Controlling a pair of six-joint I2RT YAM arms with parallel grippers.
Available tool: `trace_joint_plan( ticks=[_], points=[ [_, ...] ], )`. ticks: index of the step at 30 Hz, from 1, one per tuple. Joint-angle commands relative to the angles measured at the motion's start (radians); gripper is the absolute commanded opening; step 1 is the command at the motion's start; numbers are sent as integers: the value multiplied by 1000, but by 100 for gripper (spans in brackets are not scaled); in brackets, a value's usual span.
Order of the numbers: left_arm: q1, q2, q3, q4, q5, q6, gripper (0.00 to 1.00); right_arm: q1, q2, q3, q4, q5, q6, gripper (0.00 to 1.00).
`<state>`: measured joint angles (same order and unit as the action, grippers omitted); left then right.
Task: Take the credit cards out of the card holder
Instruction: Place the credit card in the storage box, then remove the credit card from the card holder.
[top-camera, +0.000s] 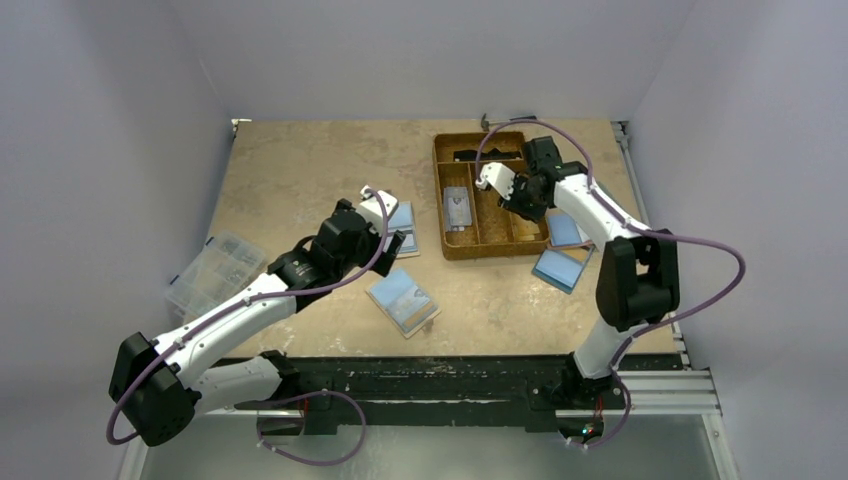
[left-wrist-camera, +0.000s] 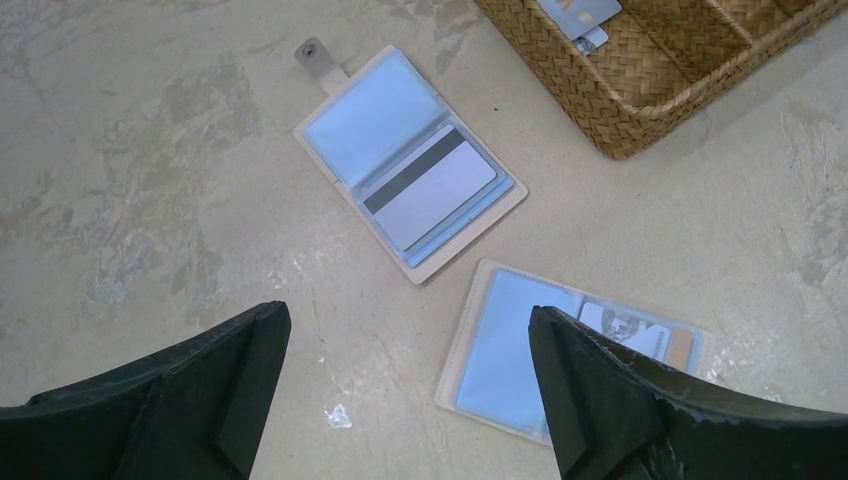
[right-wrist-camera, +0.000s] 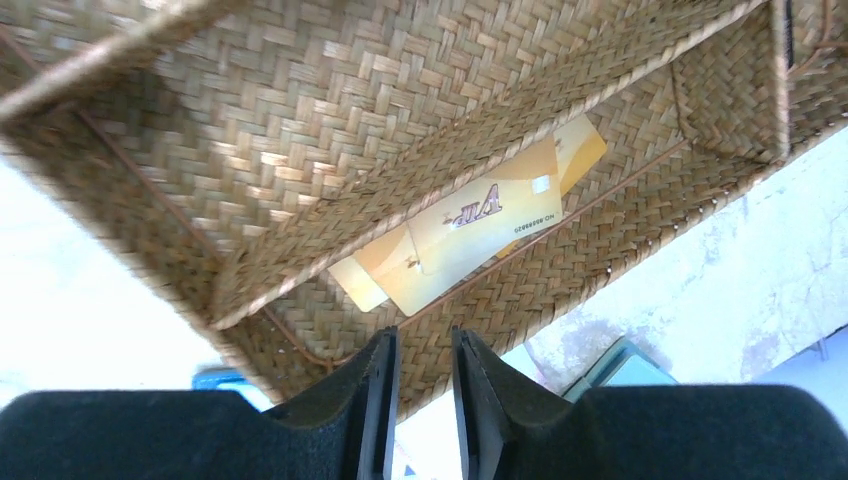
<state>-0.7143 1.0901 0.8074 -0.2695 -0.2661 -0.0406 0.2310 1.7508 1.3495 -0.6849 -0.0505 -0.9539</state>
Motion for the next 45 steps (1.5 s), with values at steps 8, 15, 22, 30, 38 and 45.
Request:
trace_joint_plan(
  ticks=[8, 15, 22, 30, 38, 45],
  points=[
    [13, -8, 4, 52, 183, -4, 95, 2, -301, -7, -143, -405, 126, 47],
    [14, -16, 0, 94, 343, -73, 96, -53, -526, -205, -55, -778, 182, 70],
    [13, -39, -48, 127, 355, -327, 95, -121, -664, -442, 69, -1051, 253, 99],
    [14, -121, -146, 84, 322, -542, 91, -125, -686, -493, 135, -1049, 312, 99],
    [10, -77, -160, -37, 256, -577, 84, -125, -656, -483, 139, -1005, 318, 99],
    [-81, 33, -71, -180, 70, -542, 81, -125, -649, -484, 139, -986, 321, 99]
  ],
)
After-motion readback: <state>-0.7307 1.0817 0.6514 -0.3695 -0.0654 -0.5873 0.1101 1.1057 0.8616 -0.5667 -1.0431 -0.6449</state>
